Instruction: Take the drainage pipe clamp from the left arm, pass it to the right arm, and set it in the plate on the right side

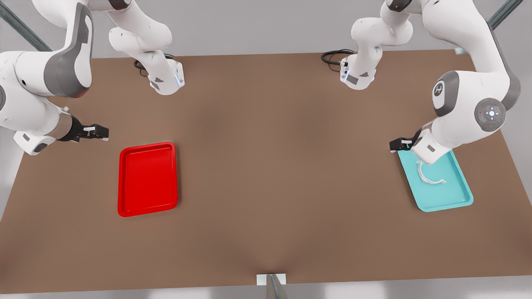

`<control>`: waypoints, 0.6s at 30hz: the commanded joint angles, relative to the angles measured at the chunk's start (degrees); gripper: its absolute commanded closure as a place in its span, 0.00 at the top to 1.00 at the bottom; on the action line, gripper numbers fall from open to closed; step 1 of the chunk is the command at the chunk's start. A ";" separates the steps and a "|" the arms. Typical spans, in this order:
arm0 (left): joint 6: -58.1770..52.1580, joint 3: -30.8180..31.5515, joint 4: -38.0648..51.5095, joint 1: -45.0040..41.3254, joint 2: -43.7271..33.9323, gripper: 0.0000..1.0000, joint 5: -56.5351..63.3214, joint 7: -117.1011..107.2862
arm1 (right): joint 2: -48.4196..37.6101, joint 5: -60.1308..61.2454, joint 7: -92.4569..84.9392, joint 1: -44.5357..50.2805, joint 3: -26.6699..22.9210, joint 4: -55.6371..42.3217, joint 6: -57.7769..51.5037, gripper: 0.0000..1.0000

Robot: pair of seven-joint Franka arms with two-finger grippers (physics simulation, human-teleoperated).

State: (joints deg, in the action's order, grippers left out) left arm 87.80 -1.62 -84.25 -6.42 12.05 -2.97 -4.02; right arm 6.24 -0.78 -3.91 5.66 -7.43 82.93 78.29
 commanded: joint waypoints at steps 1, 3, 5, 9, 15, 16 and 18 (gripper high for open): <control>1.93 -0.05 -0.21 0.01 -0.10 1.00 0.16 -1.69 | -0.09 0.25 -2.16 -0.03 -0.04 0.04 0.28 1.00; 1.84 -0.13 -0.65 0.27 -0.10 1.00 0.07 -1.69 | 0.00 0.16 -2.07 -0.03 -0.04 0.04 0.19 1.00; 5.09 -1.28 -4.51 0.36 0.17 1.00 4.02 -2.04 | -0.09 0.25 -2.07 -0.03 -0.04 0.13 0.19 1.00; 17.30 -8.48 -5.57 5.45 9.21 1.00 4.82 -1.78 | -0.09 0.34 -2.07 -0.03 0.05 0.30 0.10 1.00; 33.75 -10.33 -4.87 18.28 25.92 1.00 -3.18 -1.95 | 0.08 1.39 -2.07 -0.03 0.05 0.65 -0.25 1.00; 34.19 -10.42 -4.87 19.25 26.36 1.00 -3.10 -2.22 | 0.08 1.39 -2.07 0.06 0.05 0.65 -0.33 1.00; 37.88 -10.51 -5.75 19.87 26.27 1.00 -3.18 -10.12 | 0.08 1.39 -2.07 0.15 0.05 0.74 -0.42 1.00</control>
State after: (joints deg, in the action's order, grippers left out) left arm 116.22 -12.10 -89.97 12.98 38.19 -4.96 -6.05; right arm 6.38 0.37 -5.22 5.72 -7.32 83.67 78.16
